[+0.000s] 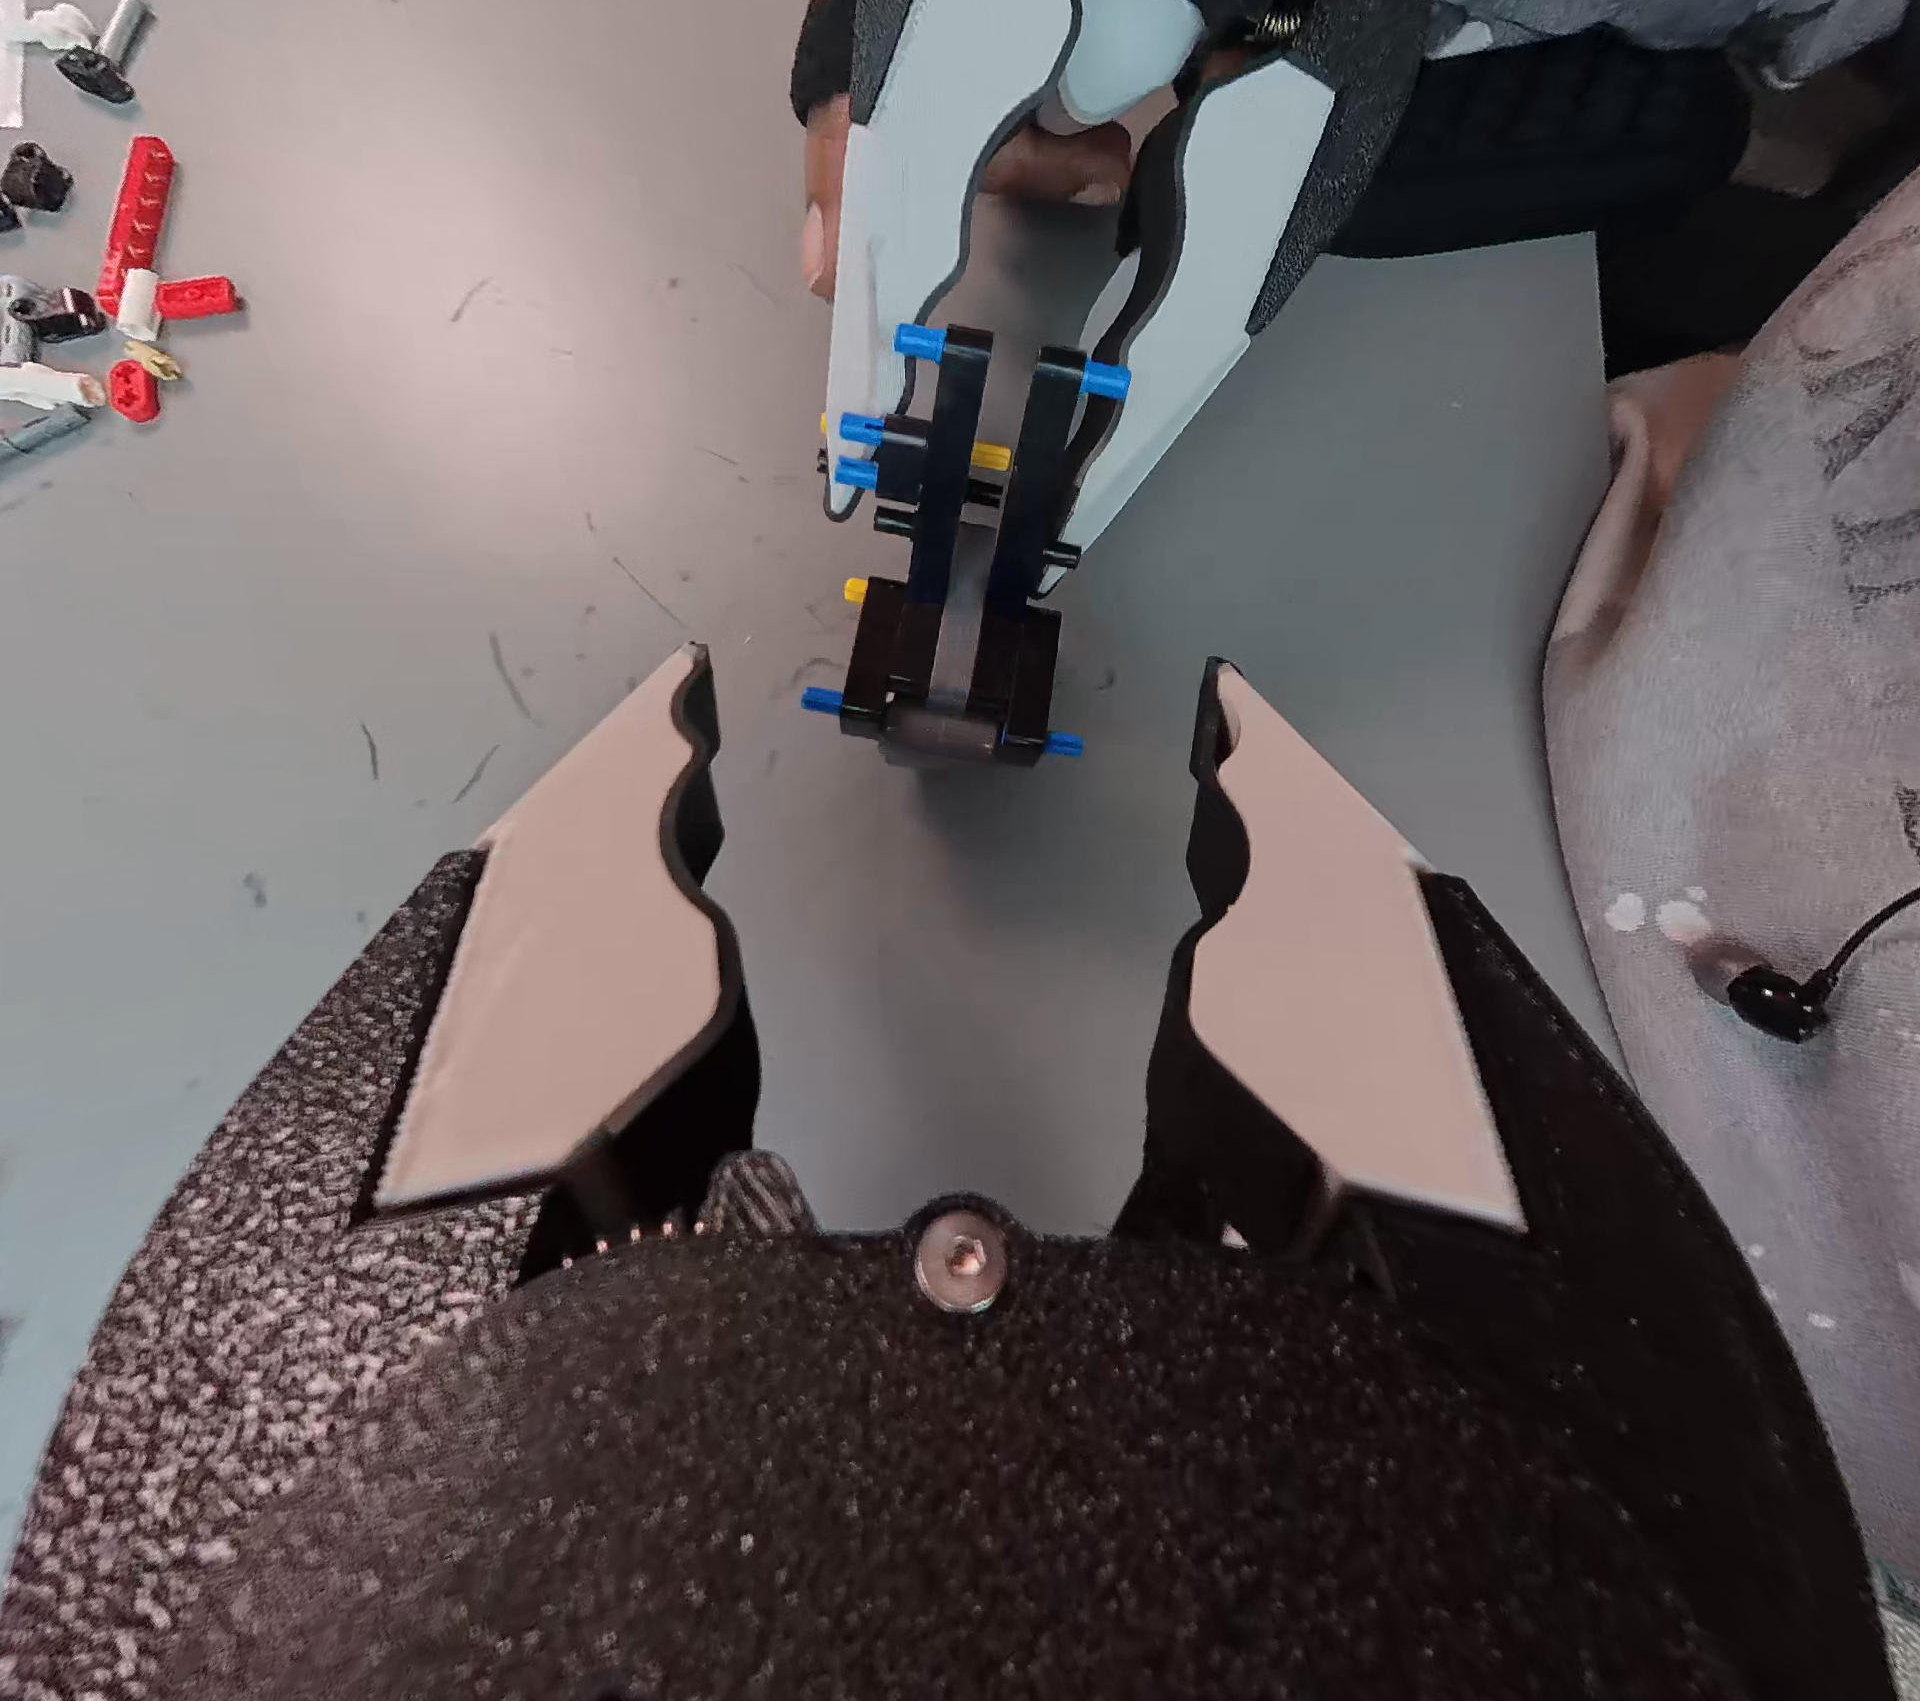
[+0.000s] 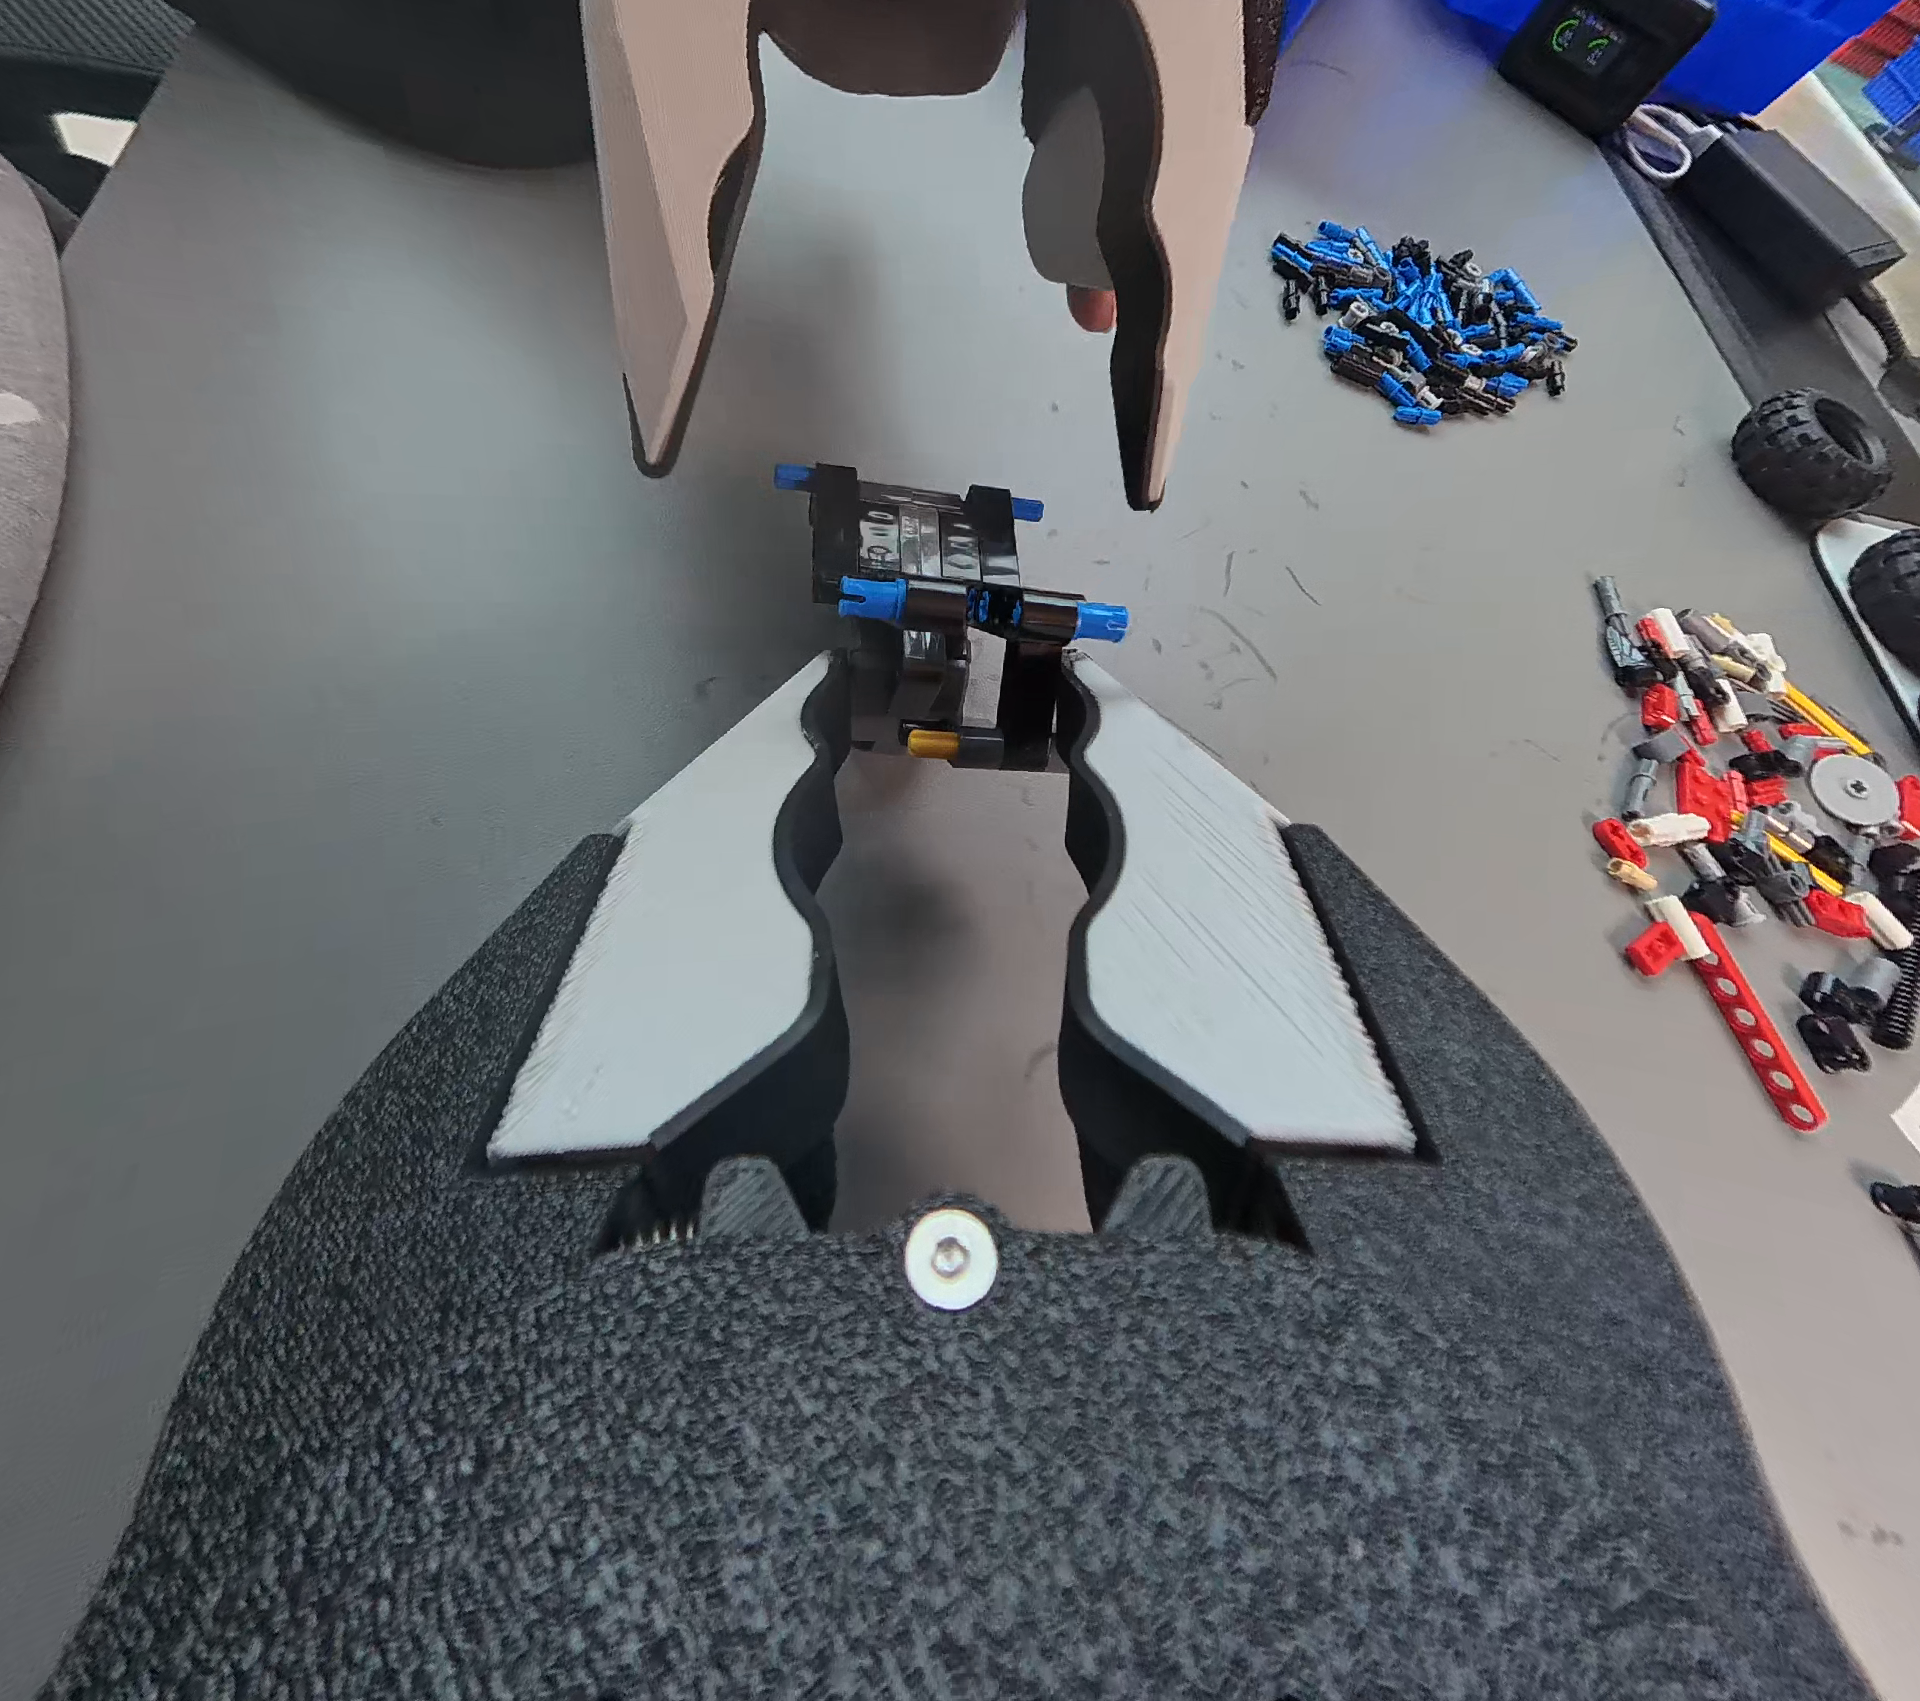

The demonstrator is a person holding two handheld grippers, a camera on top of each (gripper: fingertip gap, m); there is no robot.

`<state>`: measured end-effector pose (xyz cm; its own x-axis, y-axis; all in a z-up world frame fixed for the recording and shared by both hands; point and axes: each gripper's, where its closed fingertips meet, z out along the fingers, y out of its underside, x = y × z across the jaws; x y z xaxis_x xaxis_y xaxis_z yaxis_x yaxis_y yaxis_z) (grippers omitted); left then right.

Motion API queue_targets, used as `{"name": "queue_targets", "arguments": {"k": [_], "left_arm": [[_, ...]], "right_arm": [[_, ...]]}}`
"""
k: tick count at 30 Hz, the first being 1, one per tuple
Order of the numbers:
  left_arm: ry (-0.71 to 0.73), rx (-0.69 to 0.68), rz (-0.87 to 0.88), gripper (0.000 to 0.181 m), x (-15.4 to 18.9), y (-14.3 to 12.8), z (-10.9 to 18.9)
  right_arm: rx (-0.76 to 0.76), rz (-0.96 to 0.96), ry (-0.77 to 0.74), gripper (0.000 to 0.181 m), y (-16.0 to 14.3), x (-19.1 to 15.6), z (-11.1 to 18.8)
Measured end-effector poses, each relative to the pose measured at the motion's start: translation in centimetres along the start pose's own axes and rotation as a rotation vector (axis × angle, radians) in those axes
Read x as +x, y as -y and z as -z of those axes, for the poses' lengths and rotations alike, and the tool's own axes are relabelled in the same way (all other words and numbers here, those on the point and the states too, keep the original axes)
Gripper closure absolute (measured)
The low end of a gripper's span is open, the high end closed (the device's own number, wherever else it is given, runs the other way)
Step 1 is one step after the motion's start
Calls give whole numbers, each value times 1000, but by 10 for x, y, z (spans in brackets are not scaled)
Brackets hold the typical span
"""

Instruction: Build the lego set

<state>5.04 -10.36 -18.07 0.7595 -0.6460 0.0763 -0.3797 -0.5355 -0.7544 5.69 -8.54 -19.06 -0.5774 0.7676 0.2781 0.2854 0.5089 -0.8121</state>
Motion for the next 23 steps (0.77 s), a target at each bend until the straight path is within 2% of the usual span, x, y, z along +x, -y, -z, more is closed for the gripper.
{"name": "queue_targets", "arguments": {"k": [4, 7, 10, 13, 18, 23], "left_arm": [[-34, -8, -28, 87, 3, -19, -11], [-7, -42, -54, 95, -1, -30, -22], [-16, -6, -44, 113, -2, -25, -20], [-18, 39, -29, 120, -4, -20, -15], [-5, 52, -56, 129, -3, -20, -13], [7, 57, -82, 126, -4, -20, -11]], "right_arm": [[8, 27, -3, 141, 1, -1, 0], [16, 42, -4, 142, 2, -1, 0], [20, 48, -2, 142, 2, -1, 0], [19, 48, -3, 142, 2, -1, 1], [21, 45, 1, 143, 1, -1, 1], [23, 46, 4, 145, 2, -1, 1]]}}
